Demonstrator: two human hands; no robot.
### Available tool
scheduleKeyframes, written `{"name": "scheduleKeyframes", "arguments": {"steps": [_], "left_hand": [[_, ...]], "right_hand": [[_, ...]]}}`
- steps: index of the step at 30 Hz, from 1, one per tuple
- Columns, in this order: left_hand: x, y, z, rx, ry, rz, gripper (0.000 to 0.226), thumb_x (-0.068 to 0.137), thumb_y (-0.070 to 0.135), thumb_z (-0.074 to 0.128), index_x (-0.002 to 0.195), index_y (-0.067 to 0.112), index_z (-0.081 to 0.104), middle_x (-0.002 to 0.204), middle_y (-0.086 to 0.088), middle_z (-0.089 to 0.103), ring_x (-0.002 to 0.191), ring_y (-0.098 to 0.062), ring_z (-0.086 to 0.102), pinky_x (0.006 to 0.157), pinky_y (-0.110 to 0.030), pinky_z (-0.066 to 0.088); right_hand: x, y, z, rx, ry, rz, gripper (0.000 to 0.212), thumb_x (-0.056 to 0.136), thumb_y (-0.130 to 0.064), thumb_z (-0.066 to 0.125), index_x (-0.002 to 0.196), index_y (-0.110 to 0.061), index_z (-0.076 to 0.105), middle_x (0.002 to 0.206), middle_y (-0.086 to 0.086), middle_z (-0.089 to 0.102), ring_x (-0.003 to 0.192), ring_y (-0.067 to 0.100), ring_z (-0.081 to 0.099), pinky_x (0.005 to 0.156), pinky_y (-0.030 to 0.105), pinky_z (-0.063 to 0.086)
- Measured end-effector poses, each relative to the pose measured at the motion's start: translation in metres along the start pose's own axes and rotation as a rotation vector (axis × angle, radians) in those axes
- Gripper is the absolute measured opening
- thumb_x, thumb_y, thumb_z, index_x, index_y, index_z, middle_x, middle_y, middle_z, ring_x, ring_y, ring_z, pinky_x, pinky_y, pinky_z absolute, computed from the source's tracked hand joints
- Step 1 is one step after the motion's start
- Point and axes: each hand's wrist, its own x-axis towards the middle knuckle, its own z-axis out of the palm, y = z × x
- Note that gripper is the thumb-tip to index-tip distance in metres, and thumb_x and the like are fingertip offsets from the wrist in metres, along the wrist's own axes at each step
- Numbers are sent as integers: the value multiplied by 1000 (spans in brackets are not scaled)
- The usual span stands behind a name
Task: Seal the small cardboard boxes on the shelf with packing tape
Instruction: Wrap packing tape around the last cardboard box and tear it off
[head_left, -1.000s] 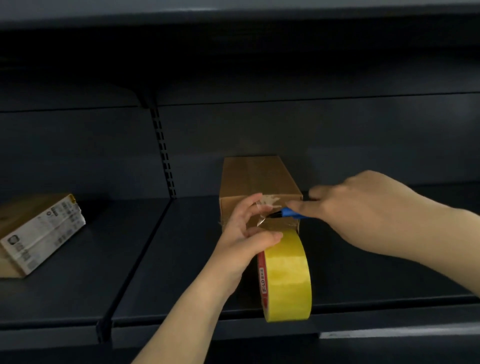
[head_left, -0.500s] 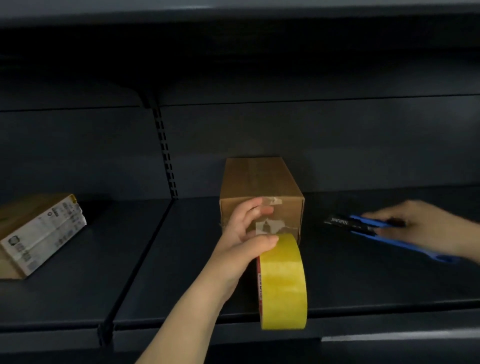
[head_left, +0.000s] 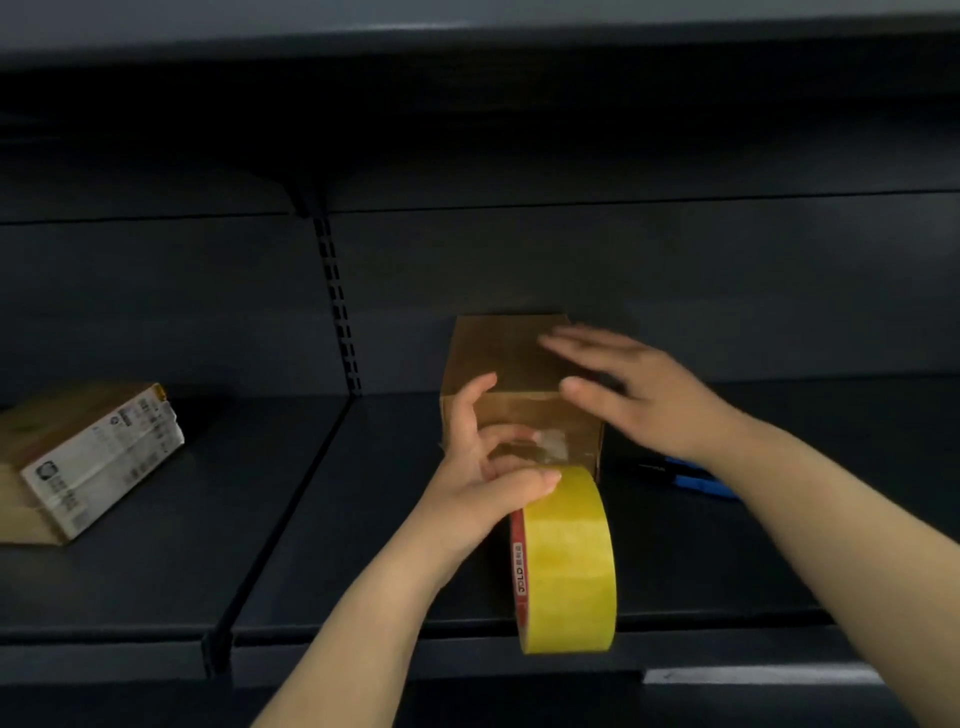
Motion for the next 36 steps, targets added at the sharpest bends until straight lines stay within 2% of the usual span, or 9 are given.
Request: {"name": "scheduleKeyframes", "arguments": {"steps": [3, 7, 11, 16, 21, 25, 30, 33, 36], "left_hand": [[-1, -5, -3, -32, 49, -51, 77, 54, 36, 72, 116, 54, 31, 104, -8, 71, 99, -20, 66, 96, -42, 46], [0, -12, -3, -39, 63, -49, 71, 60, 35, 71, 115, 56, 30, 95, -1, 75, 95, -15, 68, 90, -37, 46], [-4, -13, -2, -36, 57, -62, 75, 61, 38, 67, 118, 60, 26, 97, 0, 75, 101, -17, 66, 90, -39, 47], [1, -11, 6, 16, 200, 62, 77, 62, 11, 53, 134, 16, 25, 74, 42, 63, 76, 19, 60, 64, -3, 46], [-14, 0, -6, -108, 348, 41, 74, 59, 4, 70, 126, 16, 42, 79, 5, 70, 71, 4, 67, 62, -10, 50], [-38, 18, -49, -185, 575, 33, 58, 59, 24, 64, 117, 23, 55, 99, -12, 69, 90, -30, 63, 81, -42, 47], [-24, 36, -118, 656, 686, -199, 43, 72, 38, 67, 113, 28, 59, 94, 5, 64, 93, -21, 60, 70, -33, 46], [9, 32, -130, 1175, 553, -435, 56, 64, 59, 59, 107, 22, 59, 106, -1, 63, 99, -25, 58, 81, -36, 50], [40, 17, -121, 1455, 367, -610, 58, 68, 68, 51, 101, 20, 58, 98, -1, 60, 94, -24, 59, 67, -28, 45]], "right_hand": [[23, -7, 19, -124, -163, 3, 69, 79, -65, 30, 141, -34, 31, 151, -7, 28, 139, 7, 19, 111, 33, 3], [26, 1, 27, -104, -118, -15, 66, 80, -62, 37, 139, -31, 36, 149, -5, 33, 137, 6, 24, 106, 23, 4], [26, 3, 28, -104, -113, -16, 68, 79, -63, 39, 139, -31, 37, 148, -6, 35, 137, 9, 27, 113, 31, 10], [26, 4, 30, -138, -99, 5, 62, 82, -55, 52, 138, -33, 36, 147, -7, 36, 136, 11, 28, 114, 38, 18], [25, 2, 29, -146, -103, 20, 70, 76, -59, 57, 138, -36, 35, 146, -11, 36, 135, 9, 29, 113, 40, 23], [15, -6, 23, -128, -90, 17, 72, 72, -61, 59, 137, -36, 38, 145, -12, 38, 134, 8, 31, 113, 36, 23], [-22, -26, 9, -117, -78, -22, 76, 65, -74, 44, 133, -40, 42, 138, -21, 40, 128, 2, 33, 108, 27, 25], [-40, -35, 3, -120, -68, -27, 74, 64, -75, 40, 131, -44, 38, 133, -29, 33, 124, -10, 25, 107, 20, 18], [-46, -38, -2, -151, -89, -14, 74, 64, -75, 39, 132, -46, 32, 135, -31, 28, 127, -12, 20, 111, 22, 15]]}}
